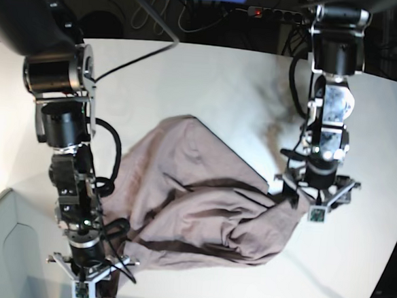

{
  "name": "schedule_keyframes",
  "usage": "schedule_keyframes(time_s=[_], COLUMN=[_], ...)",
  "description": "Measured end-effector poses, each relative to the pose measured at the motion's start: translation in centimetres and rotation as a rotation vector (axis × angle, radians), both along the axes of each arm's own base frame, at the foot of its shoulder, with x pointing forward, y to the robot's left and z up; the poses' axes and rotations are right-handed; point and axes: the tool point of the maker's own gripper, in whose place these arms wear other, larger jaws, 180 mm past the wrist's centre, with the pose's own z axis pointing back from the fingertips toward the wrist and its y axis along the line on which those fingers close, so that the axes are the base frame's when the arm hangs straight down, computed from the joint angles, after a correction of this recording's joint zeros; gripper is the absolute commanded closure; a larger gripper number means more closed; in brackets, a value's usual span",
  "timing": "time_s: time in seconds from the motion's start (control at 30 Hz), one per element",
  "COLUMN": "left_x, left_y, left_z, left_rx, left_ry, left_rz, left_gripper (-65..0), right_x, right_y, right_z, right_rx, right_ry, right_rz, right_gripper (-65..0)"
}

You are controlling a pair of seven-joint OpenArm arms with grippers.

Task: Layout the t-shirt on the table in an organized manner, then fold the t-shirt properly
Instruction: 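Lower the hanging shirt onto the table with both grippers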

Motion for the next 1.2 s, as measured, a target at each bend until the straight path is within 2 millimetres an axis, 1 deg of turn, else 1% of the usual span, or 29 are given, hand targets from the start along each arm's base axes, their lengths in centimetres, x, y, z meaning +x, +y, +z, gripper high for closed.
schedule_keyframes(time_s=[0.03,0.1,0.17,0.27,0.33,0.37,0.47,0.53,0.57,0.6,0.67,0.73,0.77,0.8,0.83,0.87,0.9,1.07,1.13,1.2], left_x=[0.6,1.1,1.0,0.8,1.0,1.2,1.5,1.5,1.6,1.7,1.7,1.9,2.0,2.1,2.0,2.0,2.0,2.4,2.4,2.3], left_y=[-0.1,-0.4,-0.4,-0.6,-0.6,-0.4,1.0,1.3,1.3,1.3,1.3,1.2,1.2,1.3,1.3,1.4,1.5,1.7,1.7,1.6], left_z=[-0.2,-1.6,-3.6,-5.9,-6.4,-6.6,-7.0,-7.2,-7.2,-7.2,-7.1,-6.8,-6.7,-6.6,-6.6,-6.7,-6.6,-6.0,-6.0,-5.9], left_rx=[-0.007,-0.023,-0.039,-0.143,-0.226,-0.252,-0.300,-0.312,-0.320,-0.332,-0.354,-0.376,-0.371,-0.370,-0.365,-0.364,-0.363,-0.366,-0.366,-0.366], left_ry=[0.003,0.048,0.114,0.180,0.188,0.193,0.198,0.198,0.198,0.194,0.185,0.146,0.127,0.103,0.101,0.102,0.098,0.074,0.075,0.070], left_rz=[0.002,-0.001,0.011,0.055,0.092,0.105,0.149,0.165,0.171,0.180,0.192,0.199,0.194,0.194,0.194,0.196,0.196,0.201,0.200,0.196], left_gripper=[-44.9,-44.9,-44.9,-44.9,-44.9,-44.9,-44.6,-44.1,-42.7,-39.5,-28.9,-13.7,-4.3,0.0,0.0,-1.5,-0.4,-0.5,-0.7,-3.9], right_x=[0.0,-0.4,-1.0,-2.3,-2.7,-2.7,-2.9,-3.5,-3.9,-4.3,-4.7,-4.9,-4.9,-4.9,-4.9,-4.9,-4.9,-5.7,-5.8,-5.6], right_y=[0.0,-0.1,-0.1,-0.2,-0.5,-0.6,-0.8,-1.0,-1.1,-1.2,-1.4,-1.6,-1.7,-1.7,-1.7,-1.6,-1.6,-2.8,-2.9,-2.7], right_z=[0.1,-0.4,-1.5,-3.3,-3.9,-3.8,-4.0,-4.9,-5.4,-6.1,-6.9,-7.0,-7.0,-7.0,-7.0,-7.0,-7.1,-8.1,-8.2,-8.0], right_rx=[0.001,0.001,0.001,-0.003,-0.009,-0.010,-0.014,-0.017,-0.019,-0.020,-0.023,-0.027,-0.028,-0.029,-0.028,-0.026,-0.027,-0.039,-0.040,-0.037], right_ry=[-0.006,-0.002,0.021,0.055,0.064,0.061,0.059,0.075,0.087,0.103,0.122,0.124,0.122,0.123,0.122,0.121,0.123,0.146,0.149,0.143], right_rz=[0.000,-0.001,-0.001,0.000,-0.003,-0.004,-0.006,-0.008,-0.009,-0.009,-0.011,-0.013,-0.015,-0.015,-0.014,-0.013,-0.013,-0.029,-0.030,-0.029], right_gripper=[-7.2,-7.5,-7.7,-7.7,-7.7,-7.7,-7.7,-7.7,-7.7,-7.7,-7.7,-7.7,-7.6,-7.6,-7.6,-7.6,-7.6,-7.6,-7.6,-7.6])
